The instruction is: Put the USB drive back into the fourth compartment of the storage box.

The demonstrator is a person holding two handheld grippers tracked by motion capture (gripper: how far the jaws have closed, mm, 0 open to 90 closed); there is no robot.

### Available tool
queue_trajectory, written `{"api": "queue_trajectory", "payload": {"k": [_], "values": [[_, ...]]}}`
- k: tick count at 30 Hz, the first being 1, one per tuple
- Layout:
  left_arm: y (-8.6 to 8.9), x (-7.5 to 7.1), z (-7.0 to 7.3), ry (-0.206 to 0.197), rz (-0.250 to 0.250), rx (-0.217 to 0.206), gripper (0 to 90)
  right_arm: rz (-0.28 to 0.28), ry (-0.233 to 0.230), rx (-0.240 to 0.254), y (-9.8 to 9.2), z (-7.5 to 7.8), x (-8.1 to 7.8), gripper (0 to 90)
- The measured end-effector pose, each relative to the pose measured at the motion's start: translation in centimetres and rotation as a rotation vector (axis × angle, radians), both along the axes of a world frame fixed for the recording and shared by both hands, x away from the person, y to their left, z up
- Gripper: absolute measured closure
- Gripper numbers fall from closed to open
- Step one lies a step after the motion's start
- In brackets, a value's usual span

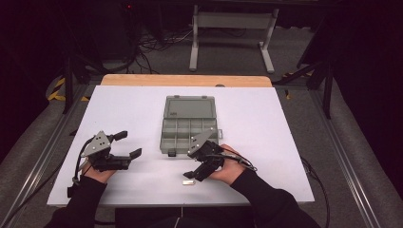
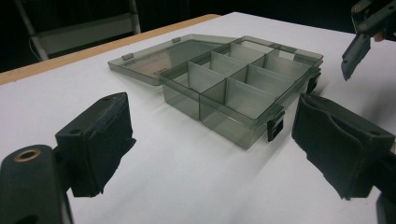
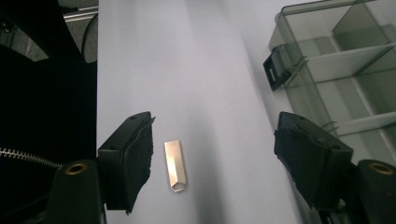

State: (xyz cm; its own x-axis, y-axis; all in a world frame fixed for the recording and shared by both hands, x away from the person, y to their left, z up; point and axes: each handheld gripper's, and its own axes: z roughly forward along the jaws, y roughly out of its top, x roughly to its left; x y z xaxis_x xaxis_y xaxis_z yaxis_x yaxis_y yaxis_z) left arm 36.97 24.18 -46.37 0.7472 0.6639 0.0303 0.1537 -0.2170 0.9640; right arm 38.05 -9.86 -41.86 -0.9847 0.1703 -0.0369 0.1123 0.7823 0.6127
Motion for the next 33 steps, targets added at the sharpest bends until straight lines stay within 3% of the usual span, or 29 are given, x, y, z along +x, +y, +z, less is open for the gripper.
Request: {"api": "queue_trajectory", "payload": {"k": [18, 27, 33], "values": [[-0.1, 0.0, 0.0, 0.005, 0.0, 0.004, 13.1, 0.018, 0.067, -0.139, 1.3, -2.1, -0.5, 34.6], [0.0, 0.0, 0.0, 0.005, 0.0, 0.001, 13.1, 0.021, 0.061, -0.187, 1.8, -2.8, -1.0, 37.1], [-0.1, 0.0, 0.0, 0.004, 0.0, 0.004, 13.2, 0.026, 0.066, -0.207, 2.0, -3.1, -1.3, 43.7]]}}
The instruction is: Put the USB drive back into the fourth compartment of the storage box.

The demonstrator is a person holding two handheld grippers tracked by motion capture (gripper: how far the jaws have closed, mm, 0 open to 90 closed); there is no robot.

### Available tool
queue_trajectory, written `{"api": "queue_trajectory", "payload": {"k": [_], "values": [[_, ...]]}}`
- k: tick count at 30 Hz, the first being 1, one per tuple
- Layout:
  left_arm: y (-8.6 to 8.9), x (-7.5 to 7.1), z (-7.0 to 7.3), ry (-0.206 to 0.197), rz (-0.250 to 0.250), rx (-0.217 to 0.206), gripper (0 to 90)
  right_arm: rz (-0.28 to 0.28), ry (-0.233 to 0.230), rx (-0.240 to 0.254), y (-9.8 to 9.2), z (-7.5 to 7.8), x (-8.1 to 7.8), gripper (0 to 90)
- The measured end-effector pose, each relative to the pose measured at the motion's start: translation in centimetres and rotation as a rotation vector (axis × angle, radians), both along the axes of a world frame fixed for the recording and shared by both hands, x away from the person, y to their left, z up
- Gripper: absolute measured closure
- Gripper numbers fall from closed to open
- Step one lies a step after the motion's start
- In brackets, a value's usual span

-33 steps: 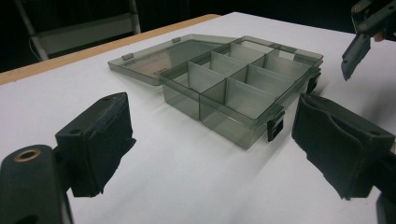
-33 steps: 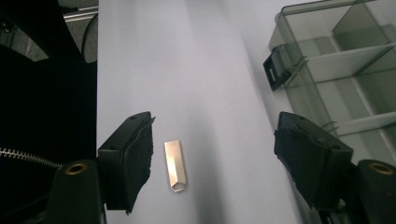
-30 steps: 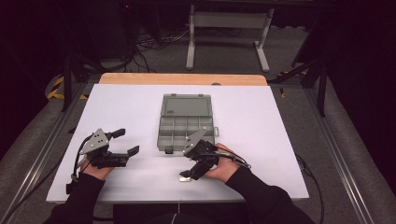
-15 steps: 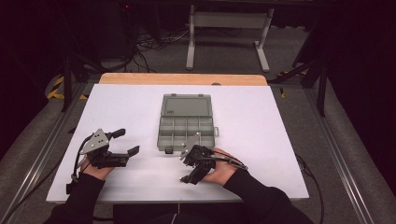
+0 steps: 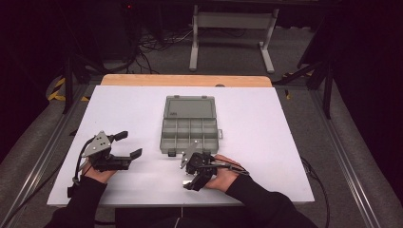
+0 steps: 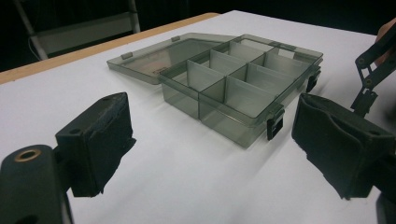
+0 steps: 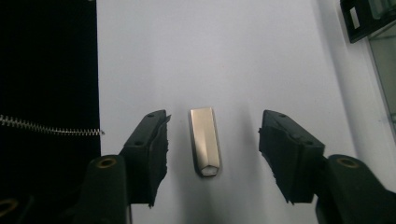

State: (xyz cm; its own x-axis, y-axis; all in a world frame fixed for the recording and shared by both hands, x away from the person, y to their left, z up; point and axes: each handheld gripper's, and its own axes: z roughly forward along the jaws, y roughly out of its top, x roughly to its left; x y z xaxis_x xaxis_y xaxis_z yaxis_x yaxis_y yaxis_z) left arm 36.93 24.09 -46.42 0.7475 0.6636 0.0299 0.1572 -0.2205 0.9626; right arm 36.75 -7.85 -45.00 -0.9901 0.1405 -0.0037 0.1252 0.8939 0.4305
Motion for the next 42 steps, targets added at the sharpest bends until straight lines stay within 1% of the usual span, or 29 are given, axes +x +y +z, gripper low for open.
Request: {"api": "queue_trajectory", "payload": {"k": [1, 2, 5, 6, 7, 9, 17, 18, 20, 24, 29, 32, 34, 38, 42], "values": [[0.02, 0.01, 0.0, 0.001, 0.0, -0.001, 13.1, 0.019, -0.012, -0.013, 0.01, -0.04, 0.01, 46.4], [0.03, 0.01, 0.0, 0.003, 0.0, -0.002, 13.1, 0.016, -0.007, -0.005, 0.09, -0.13, -0.07, 47.3], [-0.01, 0.02, -0.01, 0.0, 0.0, 0.002, 13.1, 0.013, -0.014, -0.025, 0.18, -0.21, -0.36, 50.5], [-0.01, 0.02, -0.01, 0.0, 0.0, 0.002, 13.1, 0.013, -0.014, -0.025, 0.18, -0.21, -0.36, 50.5], [-0.06, -0.01, -0.03, 0.0, -0.001, 0.0, 13.1, 0.029, -0.023, -0.028, 0.25, -0.33, -0.41, 52.2], [-0.08, -0.03, -0.03, 0.0, -0.001, 0.0, 13.2, 0.025, -0.028, -0.028, 0.31, -0.41, -0.49, 53.9], [-0.07, -0.01, -0.04, 0.0, -0.002, 0.0, 13.2, 0.034, -0.056, -0.046, 0.36, -0.43, -0.64, 65.8], [-0.07, -0.01, -0.04, 0.0, -0.002, 0.0, 13.2, 0.034, -0.056, -0.046, 0.36, -0.43, -0.64, 65.8], [-0.07, -0.02, -0.03, 0.001, -0.002, -0.001, 13.2, 0.041, -0.06, -0.05, 0.45, -0.43, -0.73, 70.5], [-0.1, -0.03, -0.04, 0.001, -0.003, 0.0, 13.2, 0.048, -0.057, -0.053, 0.51, -0.42, -0.83, 75.6], [-0.1, -0.04, -0.03, 0.0, -0.004, -0.001, 13.1, 0.054, -0.058, -0.053, 0.52, -0.43, -0.81, 78.3], [-0.12, -0.06, -0.02, -0.001, -0.004, 0.001, 13.2, 0.057, -0.049, -0.054, 0.5, -0.41, -0.74, 78.5], [-0.09, -0.04, -0.01, -0.004, -0.005, 0.005, 13.2, 0.059, -0.052, -0.055, 0.49, -0.41, -0.7, 78.7], [-0.1, -0.04, -0.03, 0.0, -0.004, -0.001, 13.2, 0.057, -0.048, -0.052, 0.52, -0.41, -0.76, 79.1], [-0.07, -0.05, -0.01, 0.001, -0.005, 0.001, 13.2, 0.06, -0.062, -0.057, 0.55, -0.39, -0.82, 79.2]]}}
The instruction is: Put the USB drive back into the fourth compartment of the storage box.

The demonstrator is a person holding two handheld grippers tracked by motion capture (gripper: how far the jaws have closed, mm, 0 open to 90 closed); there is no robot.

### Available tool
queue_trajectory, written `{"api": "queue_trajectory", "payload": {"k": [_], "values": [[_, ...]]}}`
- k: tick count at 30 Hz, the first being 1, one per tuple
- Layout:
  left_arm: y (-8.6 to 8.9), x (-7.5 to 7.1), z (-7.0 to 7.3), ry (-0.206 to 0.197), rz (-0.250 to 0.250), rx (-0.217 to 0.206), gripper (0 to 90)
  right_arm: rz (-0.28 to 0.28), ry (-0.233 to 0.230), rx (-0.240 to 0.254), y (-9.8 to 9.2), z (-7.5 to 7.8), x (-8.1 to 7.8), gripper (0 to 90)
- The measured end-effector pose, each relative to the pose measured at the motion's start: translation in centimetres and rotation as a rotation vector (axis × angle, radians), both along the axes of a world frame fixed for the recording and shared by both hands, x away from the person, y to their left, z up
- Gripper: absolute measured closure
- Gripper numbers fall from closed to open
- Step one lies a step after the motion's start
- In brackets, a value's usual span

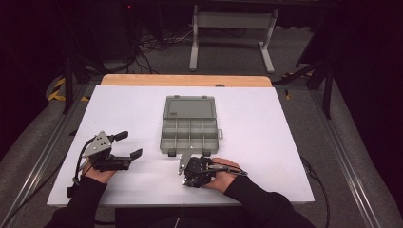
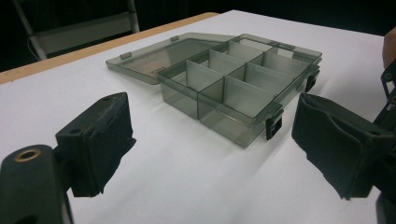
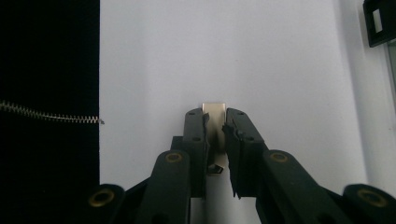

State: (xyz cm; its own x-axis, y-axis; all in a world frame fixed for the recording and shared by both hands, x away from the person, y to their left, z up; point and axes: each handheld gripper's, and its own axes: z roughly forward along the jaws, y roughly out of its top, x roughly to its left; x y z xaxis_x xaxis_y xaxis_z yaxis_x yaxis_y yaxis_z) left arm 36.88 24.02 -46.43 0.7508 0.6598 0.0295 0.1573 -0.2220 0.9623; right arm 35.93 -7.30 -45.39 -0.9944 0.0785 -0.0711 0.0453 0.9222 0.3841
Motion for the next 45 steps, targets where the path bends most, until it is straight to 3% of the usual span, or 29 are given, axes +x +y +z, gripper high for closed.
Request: {"api": "queue_trajectory", "payload": {"k": [8, 25, 45], "values": [[0.0, 0.0, 0.0, -0.002, 0.002, -0.003, 13.2, 0.019, -0.016, 0.017, -0.2, 0.6, -0.2, 79.3], [0.0, 0.0, 0.0, -0.003, 0.002, -0.003, 13.2, 0.006, -0.074, 0.093, -1.4, 3.9, 0.7, 79.2], [0.1, 0.0, 0.0, -0.001, 0.003, -0.004, 13.1, -0.048, -0.116, 0.153, -2.6, 6.8, 2.1, 79.2]]}}
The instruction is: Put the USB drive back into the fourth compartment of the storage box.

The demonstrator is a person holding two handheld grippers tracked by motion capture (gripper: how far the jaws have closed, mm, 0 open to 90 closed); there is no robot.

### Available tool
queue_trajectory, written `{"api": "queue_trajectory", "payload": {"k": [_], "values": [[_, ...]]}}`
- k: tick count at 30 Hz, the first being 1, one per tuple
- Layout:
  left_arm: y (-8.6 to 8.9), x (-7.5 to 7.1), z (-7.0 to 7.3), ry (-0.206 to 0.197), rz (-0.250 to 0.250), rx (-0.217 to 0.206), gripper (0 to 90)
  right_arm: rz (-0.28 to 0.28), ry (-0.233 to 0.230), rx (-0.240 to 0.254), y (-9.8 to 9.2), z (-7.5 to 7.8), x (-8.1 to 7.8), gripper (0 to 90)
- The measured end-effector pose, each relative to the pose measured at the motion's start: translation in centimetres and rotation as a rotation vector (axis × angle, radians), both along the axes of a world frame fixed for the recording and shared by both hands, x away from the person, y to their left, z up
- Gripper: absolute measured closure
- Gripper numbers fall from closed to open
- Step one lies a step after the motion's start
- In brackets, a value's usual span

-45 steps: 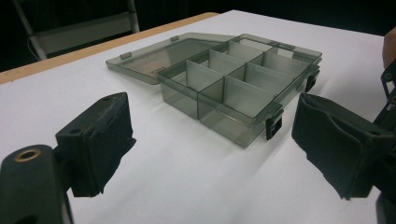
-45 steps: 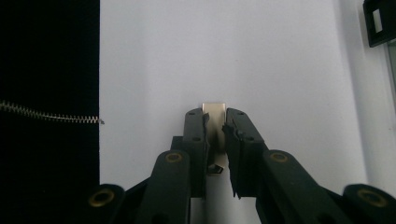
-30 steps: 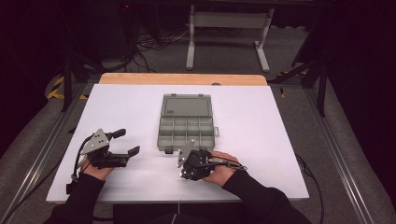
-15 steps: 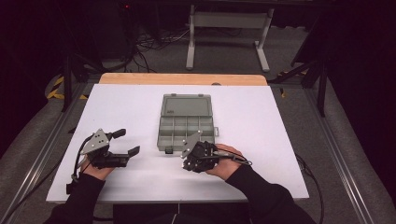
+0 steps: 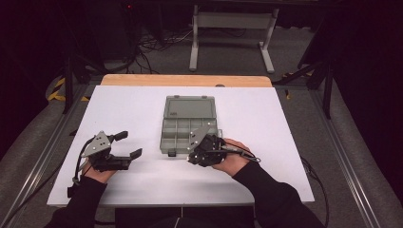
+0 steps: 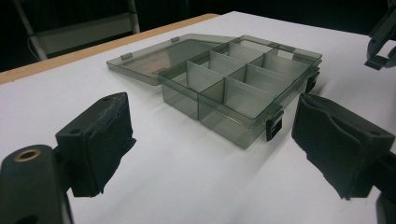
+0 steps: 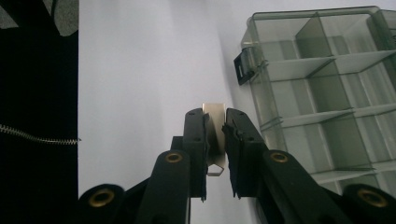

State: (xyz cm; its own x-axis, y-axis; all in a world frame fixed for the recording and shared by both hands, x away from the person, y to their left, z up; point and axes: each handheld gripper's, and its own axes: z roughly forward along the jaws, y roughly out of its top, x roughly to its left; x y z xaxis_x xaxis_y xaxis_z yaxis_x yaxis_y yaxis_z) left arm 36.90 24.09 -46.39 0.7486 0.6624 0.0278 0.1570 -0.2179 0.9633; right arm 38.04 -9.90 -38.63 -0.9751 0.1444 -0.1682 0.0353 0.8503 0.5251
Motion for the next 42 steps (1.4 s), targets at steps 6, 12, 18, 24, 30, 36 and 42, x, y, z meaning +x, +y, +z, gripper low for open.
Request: {"api": "queue_trajectory", "payload": {"k": [6, 12, 18, 24, 30, 36, 42], "values": [[0.0, 0.0, 0.0, 0.001, 0.0, 0.001, 13.2, -0.016, -0.013, 0.004, -0.2, 0.5, 0.7, 79.2], [0.0, 0.0, 0.0, 0.001, 0.0, 0.001, 13.1, -0.036, -0.019, 0.02, -0.6, 1.1, 1.5, 79.2], [0.0, 0.0, 0.0, 0.001, 0.0, 0.0, 13.2, -0.059, -0.029, 0.038, -1.1, 1.6, 2.5, 79.1], [0.0, 0.0, 0.0, 0.0, 0.0, 0.003, 13.2, -0.075, -0.029, 0.031, -1.3, 1.8, 3.3, 79.1], [0.0, 0.0, 0.0, 0.002, -0.001, 0.003, 13.2, -0.115, -0.024, 0.037, -1.8, 2.0, 4.7, 79.1], [0.0, 0.0, 0.0, 0.001, -0.001, 0.003, 13.2, -0.15, -0.015, 0.043, -2.4, 1.8, 5.7, 79.1], [0.0, 0.0, 0.0, 0.001, -0.001, 0.003, 13.1, -0.191, -0.009, 0.052, -3.1, 1.8, 7.1, 79.1]]}}
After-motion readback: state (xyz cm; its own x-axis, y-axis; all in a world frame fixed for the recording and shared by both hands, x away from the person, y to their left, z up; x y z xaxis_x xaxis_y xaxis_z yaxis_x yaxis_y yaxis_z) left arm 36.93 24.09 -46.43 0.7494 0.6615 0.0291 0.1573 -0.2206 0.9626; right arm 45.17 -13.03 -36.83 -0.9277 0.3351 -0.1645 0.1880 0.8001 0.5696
